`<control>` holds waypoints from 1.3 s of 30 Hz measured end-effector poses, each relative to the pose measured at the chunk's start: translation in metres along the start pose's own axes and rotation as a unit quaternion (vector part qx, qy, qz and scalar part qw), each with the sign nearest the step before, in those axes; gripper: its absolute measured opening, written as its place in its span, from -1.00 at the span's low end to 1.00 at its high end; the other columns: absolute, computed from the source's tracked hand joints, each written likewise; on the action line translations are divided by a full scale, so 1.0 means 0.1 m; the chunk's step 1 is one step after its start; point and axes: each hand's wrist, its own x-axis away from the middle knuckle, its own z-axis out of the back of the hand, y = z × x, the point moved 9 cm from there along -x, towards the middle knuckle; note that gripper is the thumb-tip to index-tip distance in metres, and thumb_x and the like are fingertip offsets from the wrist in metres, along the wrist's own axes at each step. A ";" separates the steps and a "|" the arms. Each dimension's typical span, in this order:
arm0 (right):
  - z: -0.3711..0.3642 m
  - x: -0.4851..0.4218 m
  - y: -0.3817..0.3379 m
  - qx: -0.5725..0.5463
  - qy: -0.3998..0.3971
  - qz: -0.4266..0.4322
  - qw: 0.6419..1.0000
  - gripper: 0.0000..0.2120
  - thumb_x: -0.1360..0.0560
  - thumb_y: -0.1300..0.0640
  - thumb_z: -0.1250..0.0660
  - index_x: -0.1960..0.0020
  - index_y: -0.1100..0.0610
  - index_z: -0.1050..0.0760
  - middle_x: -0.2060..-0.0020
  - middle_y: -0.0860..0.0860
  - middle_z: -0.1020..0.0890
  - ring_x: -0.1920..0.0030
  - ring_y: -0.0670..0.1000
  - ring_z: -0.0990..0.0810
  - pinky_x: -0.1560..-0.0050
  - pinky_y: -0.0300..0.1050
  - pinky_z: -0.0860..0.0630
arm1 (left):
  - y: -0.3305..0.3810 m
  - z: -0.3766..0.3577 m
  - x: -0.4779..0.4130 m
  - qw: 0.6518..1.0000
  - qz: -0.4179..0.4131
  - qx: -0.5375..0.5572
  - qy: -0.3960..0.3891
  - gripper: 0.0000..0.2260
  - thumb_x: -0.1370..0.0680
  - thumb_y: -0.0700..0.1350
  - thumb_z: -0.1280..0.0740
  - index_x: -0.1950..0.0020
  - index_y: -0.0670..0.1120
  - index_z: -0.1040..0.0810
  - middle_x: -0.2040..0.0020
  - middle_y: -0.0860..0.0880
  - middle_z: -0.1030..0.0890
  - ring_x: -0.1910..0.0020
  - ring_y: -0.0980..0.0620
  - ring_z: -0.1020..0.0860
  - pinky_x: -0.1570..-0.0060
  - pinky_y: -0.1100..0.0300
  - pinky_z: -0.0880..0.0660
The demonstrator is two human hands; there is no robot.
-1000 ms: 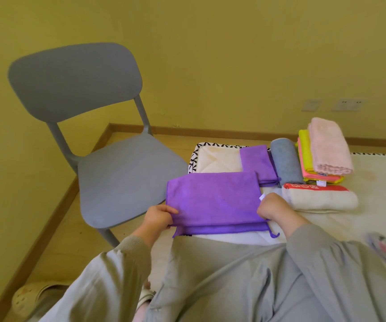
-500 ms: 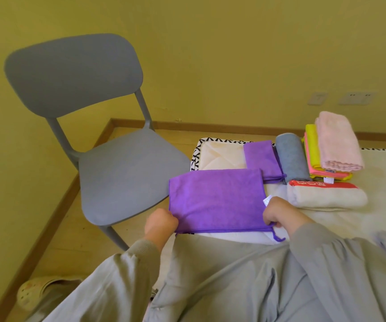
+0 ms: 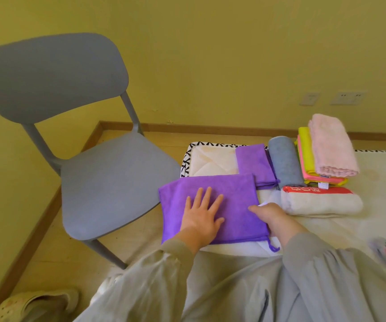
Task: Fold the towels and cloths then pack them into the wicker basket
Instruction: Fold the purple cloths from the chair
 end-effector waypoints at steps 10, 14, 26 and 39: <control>0.00 0.07 -0.13 -0.188 -0.006 -0.034 0.982 -0.31 -0.30 -0.35 -0.29 -0.14 0.20 -0.54 -0.07 0.14 -0.63 -0.06 0.16 -0.61 -0.17 0.03 -0.51 | 0.02 -0.25 -0.06 1.000 -0.007 0.015 0.025 -0.32 -0.43 0.29 0.30 -0.55 0.14 0.14 -0.57 -0.02 0.18 -0.54 -0.10 0.21 -0.45 -0.12 0.23; 0.12 0.19 0.02 -0.313 0.003 -0.109 0.944 -0.58 -0.58 -0.06 0.00 -0.03 0.24 -0.48 0.02 0.21 -0.59 0.08 0.18 -0.59 0.17 -0.03 -0.49 | 0.01 -0.25 -0.06 0.999 -0.005 0.017 0.038 -0.32 -0.44 0.28 0.29 -0.55 0.14 0.13 -0.57 -0.01 0.17 -0.54 -0.10 0.20 -0.45 -0.11 0.22; 0.03 0.28 0.10 -0.412 -0.090 -0.158 0.893 -0.70 -0.60 0.15 -0.07 -0.19 0.22 -0.50 0.00 0.13 -0.61 -0.14 0.14 -0.56 -0.04 0.07 -0.45 | 0.01 -0.26 -0.06 1.000 -0.011 0.018 0.020 -0.27 -0.37 0.30 0.38 -0.54 0.15 0.21 -0.57 -0.01 0.23 -0.53 -0.06 0.26 -0.45 -0.10 0.25; -0.01 -0.09 0.01 -0.200 -0.021 0.002 0.979 -0.69 -0.31 0.24 -0.55 0.02 0.35 -0.58 0.08 0.29 -0.65 0.07 0.24 -0.66 -0.07 0.24 -0.56 | 0.01 -0.28 -0.06 1.000 -0.012 0.022 0.013 -0.28 -0.38 0.31 0.37 -0.55 0.15 0.20 -0.57 -0.01 0.23 -0.53 -0.07 0.26 -0.45 -0.09 0.26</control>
